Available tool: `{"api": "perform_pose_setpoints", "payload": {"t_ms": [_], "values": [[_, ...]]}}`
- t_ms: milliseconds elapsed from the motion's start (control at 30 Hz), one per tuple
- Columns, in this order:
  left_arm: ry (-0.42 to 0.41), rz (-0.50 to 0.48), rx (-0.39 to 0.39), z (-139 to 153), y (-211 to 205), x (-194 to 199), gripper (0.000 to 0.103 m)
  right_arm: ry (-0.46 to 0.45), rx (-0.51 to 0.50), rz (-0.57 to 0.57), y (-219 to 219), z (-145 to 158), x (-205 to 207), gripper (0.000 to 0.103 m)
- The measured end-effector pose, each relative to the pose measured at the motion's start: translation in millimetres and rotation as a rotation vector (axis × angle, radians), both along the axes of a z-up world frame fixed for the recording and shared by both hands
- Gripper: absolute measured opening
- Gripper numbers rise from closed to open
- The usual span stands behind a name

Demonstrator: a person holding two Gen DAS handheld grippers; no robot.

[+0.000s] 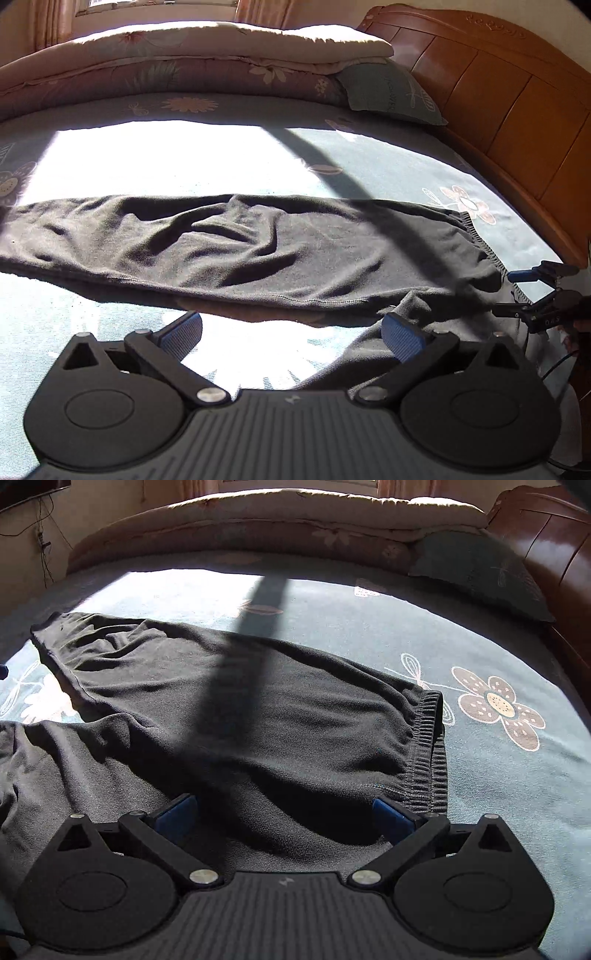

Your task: Fold clothes

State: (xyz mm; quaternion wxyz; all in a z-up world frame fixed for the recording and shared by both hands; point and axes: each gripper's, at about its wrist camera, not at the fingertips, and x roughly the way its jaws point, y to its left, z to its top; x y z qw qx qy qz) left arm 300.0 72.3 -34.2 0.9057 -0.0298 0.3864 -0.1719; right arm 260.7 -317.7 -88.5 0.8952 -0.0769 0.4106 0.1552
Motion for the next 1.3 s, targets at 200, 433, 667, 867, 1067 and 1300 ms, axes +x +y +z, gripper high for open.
{"api": "perform_pose_setpoints", "payload": {"t_ms": [200, 433, 667, 867, 1067, 1300], "values": [[0.039, 0.157, -0.023, -19.9, 53.7, 102.4, 0.102, 0.044, 0.098, -0.116, 4.2, -26.0, -11.8, 0.103], [0.107, 0.263, -0.114, -73.1, 86.1, 98.5, 0.102, 0.044, 0.081, -0.131, 7.6, -28.9, -10.9, 0.103], [0.079, 0.158, -0.060, -32.0, 59.0, 76.4, 0.102, 0.050, 0.065, -0.105, 7.4, -25.8, -10.9, 0.103], [0.028, -0.089, -0.134, 9.4, -20.4, 76.5, 0.102, 0.001, 0.167, -0.050, -41.6, 21.9, 14.3, 0.103], [0.106, -0.359, -0.199, -4.1, -125.9, 84.0, 0.102, 0.050, 0.420, -0.085, -132.2, 34.9, 98.1, 0.103], [0.177, -0.459, -0.127, -37.5, -184.1, 91.4, 0.102, 0.225, 0.620, -0.096, -183.6, -25.4, 176.0, 0.103]]}}
